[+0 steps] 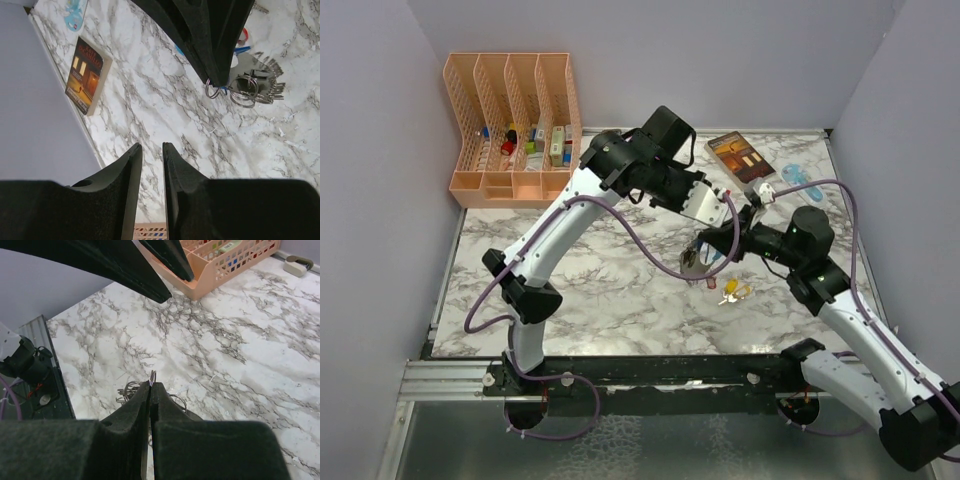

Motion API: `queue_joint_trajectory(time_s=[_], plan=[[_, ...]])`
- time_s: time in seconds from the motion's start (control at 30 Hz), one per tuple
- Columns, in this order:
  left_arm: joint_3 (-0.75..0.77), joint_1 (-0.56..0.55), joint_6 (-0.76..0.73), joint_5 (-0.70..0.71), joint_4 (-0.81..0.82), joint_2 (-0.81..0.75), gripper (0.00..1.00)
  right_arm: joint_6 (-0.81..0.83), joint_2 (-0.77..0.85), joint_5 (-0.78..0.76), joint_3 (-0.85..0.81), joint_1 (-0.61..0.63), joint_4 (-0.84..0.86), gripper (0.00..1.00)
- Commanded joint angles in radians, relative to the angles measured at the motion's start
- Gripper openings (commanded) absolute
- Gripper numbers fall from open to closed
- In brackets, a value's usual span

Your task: Put the keys on the keyring

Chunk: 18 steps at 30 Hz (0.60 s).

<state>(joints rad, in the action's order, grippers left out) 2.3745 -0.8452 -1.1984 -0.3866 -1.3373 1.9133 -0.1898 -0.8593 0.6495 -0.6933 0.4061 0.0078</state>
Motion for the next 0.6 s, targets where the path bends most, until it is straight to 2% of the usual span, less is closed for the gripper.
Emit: queue_joint_trajectory(time_s=[0.0,0.17,0.37,0.57], plan=[[-0.006,0.017,0.025,-0.11,0.021,-0.044,0.26,0.004,0.055,-0.056,0.008,0.005,0.085,0.02],[0.005,0.058,0.075,-0.212,0.072,-0.048,0.26,-0.027,0.139,-0.133,0.078,0.005,0.233,0.02],[-0.011,0.116,0.201,-0.344,0.166,-0.051,0.26,-0.098,0.208,-0.22,0.203,0.005,0.466,0.02],[-0.149,0.137,0.22,-0.387,0.201,-0.079,0.27,-0.103,0.161,-0.179,0.19,0.005,0.467,0.02]])
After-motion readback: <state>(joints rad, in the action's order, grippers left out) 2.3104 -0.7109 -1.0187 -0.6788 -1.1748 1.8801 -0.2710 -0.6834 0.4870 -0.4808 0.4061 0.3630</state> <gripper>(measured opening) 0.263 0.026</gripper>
